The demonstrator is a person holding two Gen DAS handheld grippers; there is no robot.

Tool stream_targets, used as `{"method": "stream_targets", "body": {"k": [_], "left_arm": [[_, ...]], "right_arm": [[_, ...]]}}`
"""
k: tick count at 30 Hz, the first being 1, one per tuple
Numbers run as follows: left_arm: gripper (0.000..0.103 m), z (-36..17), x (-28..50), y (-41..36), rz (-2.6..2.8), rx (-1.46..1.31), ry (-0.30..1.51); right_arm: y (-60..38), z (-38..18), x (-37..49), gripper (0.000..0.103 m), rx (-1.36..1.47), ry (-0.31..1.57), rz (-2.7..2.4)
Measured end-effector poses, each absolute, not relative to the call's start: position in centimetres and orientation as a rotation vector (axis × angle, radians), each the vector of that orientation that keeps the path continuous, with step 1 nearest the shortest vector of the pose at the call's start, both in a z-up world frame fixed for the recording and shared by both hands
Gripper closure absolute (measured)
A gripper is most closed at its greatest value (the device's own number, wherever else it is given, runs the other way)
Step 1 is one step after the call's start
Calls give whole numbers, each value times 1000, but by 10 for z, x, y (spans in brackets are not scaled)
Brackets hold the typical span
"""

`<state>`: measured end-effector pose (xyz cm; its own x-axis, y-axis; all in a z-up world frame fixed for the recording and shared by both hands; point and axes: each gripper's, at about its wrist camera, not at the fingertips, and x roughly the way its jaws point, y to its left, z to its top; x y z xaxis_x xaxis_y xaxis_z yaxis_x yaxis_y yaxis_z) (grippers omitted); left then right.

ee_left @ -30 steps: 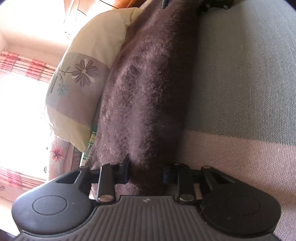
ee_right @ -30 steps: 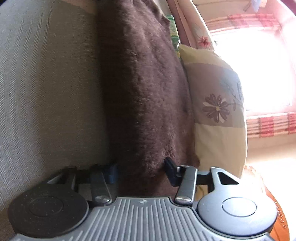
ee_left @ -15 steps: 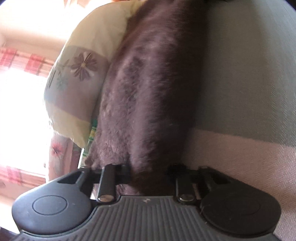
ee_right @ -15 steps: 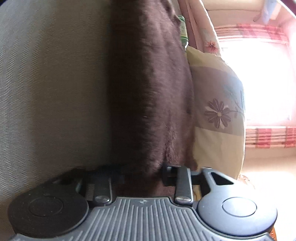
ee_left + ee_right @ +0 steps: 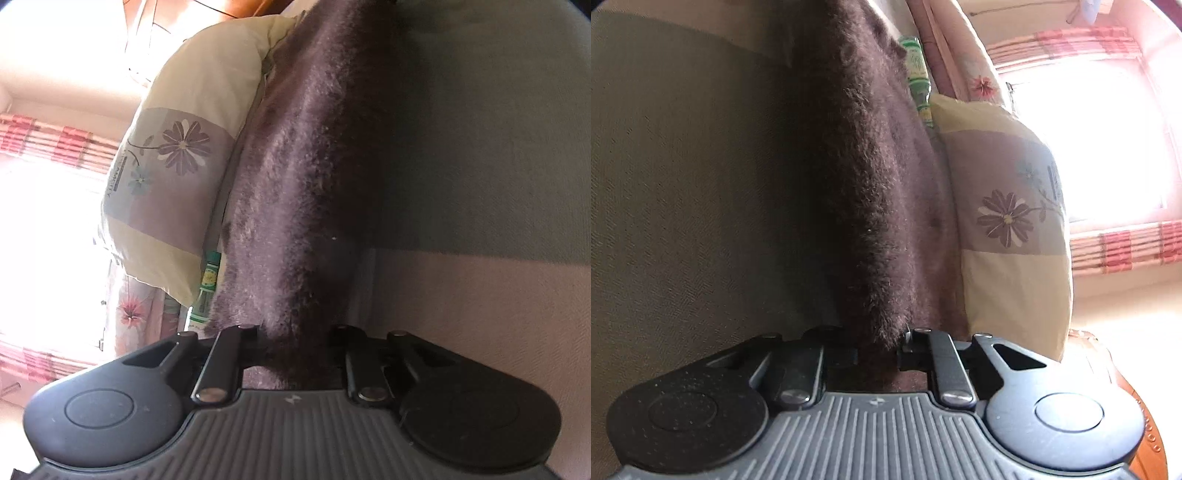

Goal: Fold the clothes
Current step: 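Lift the gripped edge with both tools and fold it over again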

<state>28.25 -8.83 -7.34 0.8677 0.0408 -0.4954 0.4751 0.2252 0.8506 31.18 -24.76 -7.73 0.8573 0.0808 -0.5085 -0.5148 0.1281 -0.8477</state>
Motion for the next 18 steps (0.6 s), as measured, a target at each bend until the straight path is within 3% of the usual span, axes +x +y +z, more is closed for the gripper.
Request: {"method": "stream_targets", "body": {"k": [18], "left_arm": [[88,-42,145,-49,-392,1261,514]], "right_arm": [[-233,-28,152,84,-1288,495,614]]}}
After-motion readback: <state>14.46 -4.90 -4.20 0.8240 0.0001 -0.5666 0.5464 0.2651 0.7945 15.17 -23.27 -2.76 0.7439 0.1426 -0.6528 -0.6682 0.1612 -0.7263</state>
